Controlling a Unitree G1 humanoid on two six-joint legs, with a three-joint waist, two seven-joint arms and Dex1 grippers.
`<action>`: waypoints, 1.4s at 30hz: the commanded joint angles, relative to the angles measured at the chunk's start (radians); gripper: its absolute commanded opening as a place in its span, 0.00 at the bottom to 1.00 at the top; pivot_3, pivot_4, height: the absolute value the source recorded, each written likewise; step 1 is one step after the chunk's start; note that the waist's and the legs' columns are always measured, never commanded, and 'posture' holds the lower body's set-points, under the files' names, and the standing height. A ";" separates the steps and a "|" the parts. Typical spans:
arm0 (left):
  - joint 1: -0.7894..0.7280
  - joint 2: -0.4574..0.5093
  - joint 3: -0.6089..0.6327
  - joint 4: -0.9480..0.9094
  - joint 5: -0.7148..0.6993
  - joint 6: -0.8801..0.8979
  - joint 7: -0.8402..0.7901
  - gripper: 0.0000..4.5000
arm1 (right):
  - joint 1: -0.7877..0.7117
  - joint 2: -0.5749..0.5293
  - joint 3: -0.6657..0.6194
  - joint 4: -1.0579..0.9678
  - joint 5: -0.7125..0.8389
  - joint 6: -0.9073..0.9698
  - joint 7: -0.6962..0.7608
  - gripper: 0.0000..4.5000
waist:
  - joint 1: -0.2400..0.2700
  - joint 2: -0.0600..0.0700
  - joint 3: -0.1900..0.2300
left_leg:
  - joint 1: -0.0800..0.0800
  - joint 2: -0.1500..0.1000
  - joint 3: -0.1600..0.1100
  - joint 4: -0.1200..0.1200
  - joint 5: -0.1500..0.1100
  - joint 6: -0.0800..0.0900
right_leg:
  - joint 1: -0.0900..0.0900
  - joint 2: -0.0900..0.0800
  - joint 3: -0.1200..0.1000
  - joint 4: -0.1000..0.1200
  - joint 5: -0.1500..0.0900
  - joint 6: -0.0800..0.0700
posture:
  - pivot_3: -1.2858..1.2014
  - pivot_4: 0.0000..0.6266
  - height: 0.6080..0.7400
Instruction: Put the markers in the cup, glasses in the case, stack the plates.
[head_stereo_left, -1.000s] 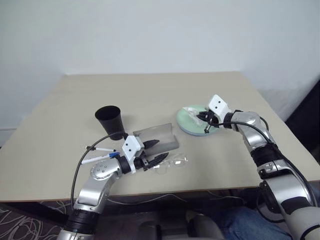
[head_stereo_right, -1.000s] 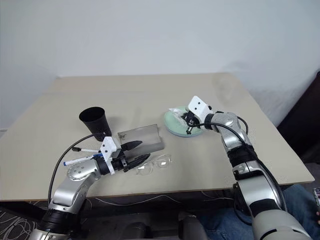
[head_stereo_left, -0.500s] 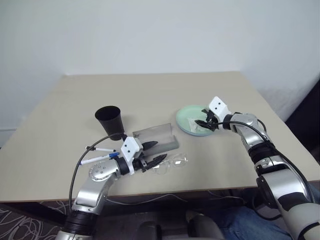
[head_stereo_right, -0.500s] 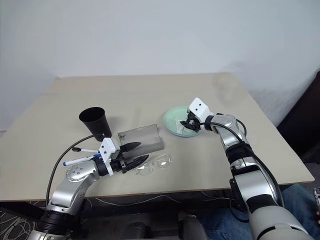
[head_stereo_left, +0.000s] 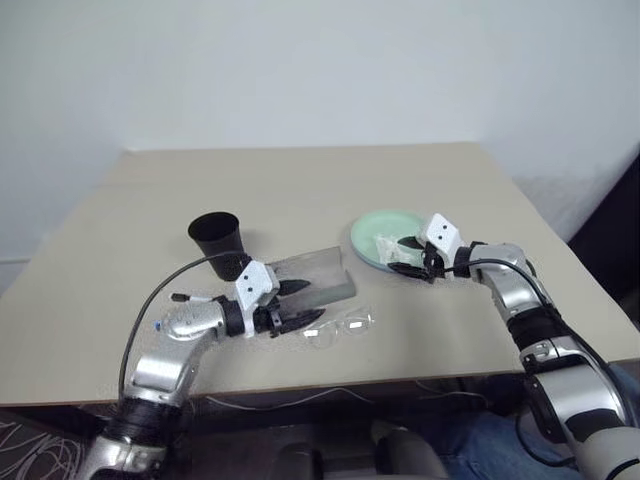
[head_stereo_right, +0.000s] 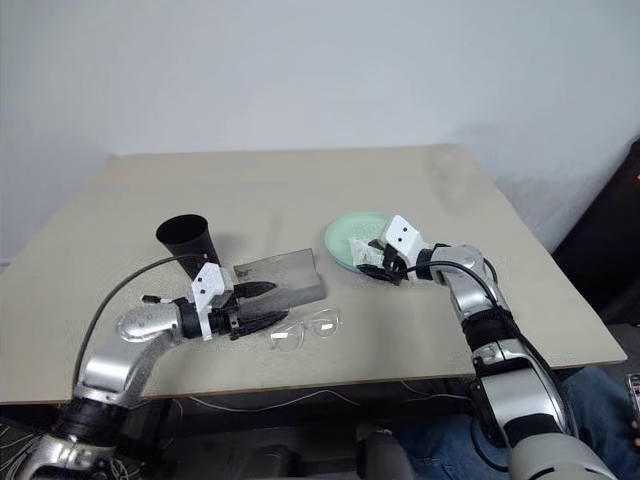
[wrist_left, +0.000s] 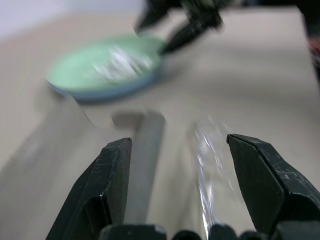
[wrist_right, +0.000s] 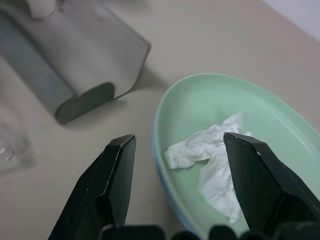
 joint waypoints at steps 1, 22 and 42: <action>-0.124 0.043 -0.048 0.052 0.022 0.025 -0.124 0.71 | 0.029 -0.006 -0.007 -0.050 0.031 -0.035 0.042 0.67 | 0.000 0.002 0.001 | 0.000 0.000 0.000 0.000 0.000 0.000 | 0.000 0.000 0.000 0.000 0.000 0.000 | 0.52 0.00 0.86; -0.481 -0.079 -0.274 0.355 0.170 0.031 -0.478 0.71 | 0.156 0.058 -0.013 -0.112 0.017 -0.053 -0.098 0.67 | -0.008 -0.003 0.006 | 0.000 -0.002 0.000 0.000 -0.001 0.001 | -0.001 -0.001 0.007 -0.001 0.000 0.001 | 0.52 0.00 0.86; -0.571 -0.200 -0.360 0.587 0.333 -0.061 -0.510 0.71 | 0.292 -0.009 -0.035 -0.267 0.130 -0.042 0.028 0.67 | -0.002 -0.006 0.007 | 0.000 -0.004 -0.001 0.000 -0.001 0.002 | -0.001 -0.001 0.008 0.000 -0.001 0.002 | 0.52 0.00 0.86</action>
